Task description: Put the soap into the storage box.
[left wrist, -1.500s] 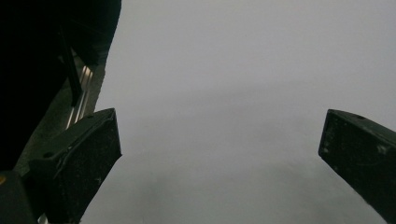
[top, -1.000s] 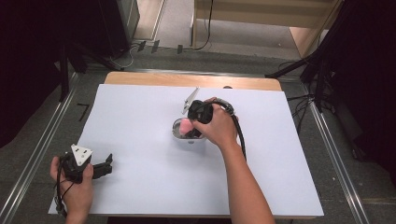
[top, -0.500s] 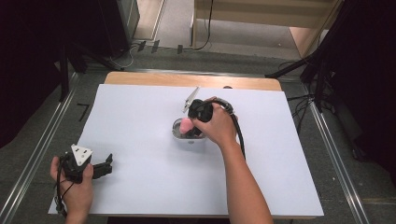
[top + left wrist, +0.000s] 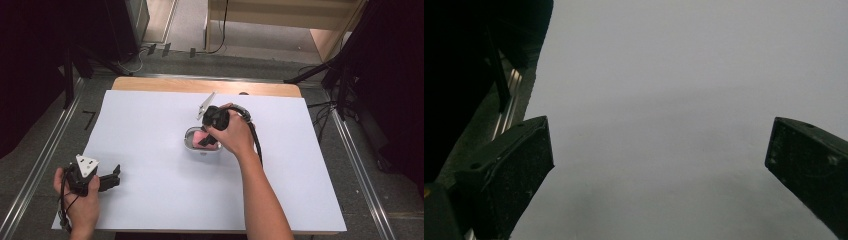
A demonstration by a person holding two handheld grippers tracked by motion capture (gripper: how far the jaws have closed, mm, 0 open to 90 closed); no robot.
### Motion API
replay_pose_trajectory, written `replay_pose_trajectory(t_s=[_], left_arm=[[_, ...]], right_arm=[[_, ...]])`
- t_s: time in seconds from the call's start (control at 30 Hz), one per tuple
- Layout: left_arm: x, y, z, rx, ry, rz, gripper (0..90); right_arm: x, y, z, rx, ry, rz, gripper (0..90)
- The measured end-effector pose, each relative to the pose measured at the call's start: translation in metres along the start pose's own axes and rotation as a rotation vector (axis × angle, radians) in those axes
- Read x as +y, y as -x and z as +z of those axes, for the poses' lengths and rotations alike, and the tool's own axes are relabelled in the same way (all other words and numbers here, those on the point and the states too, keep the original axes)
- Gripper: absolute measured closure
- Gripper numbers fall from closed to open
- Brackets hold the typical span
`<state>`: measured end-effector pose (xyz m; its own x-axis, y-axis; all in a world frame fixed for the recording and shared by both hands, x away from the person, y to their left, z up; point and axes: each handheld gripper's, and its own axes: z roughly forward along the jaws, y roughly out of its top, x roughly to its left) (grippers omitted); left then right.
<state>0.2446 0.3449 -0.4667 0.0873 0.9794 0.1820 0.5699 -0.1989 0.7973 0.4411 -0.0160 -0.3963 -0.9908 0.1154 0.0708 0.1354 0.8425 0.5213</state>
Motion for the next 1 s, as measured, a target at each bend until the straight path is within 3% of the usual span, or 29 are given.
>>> replay_pose_trajectory(t_s=[0.27, 0.43, 0.87, 1.0], left_arm=[[0.0, 0.0, 0.0, 0.001, -0.002, 0.0, 0.0], [0.0, 0.0, 0.0, 0.003, -0.002, 0.003, 0.0], [0.0, 0.001, 0.0, 0.008, -0.005, 0.008, 0.0], [0.0, 0.001, 0.0, 0.009, -0.004, 0.009, 0.0]], right_arm=[[-0.006, -0.003, -0.013, -0.023, 0.034, 0.045, 39.4], [-0.015, -0.005, -0.019, -0.04, 0.061, 0.048, 39.4], [-0.058, -0.012, -0.032, -0.064, 0.078, 0.126, 34.6], [-0.069, -0.015, -0.035, -0.082, 0.089, 0.141, 28.7]])
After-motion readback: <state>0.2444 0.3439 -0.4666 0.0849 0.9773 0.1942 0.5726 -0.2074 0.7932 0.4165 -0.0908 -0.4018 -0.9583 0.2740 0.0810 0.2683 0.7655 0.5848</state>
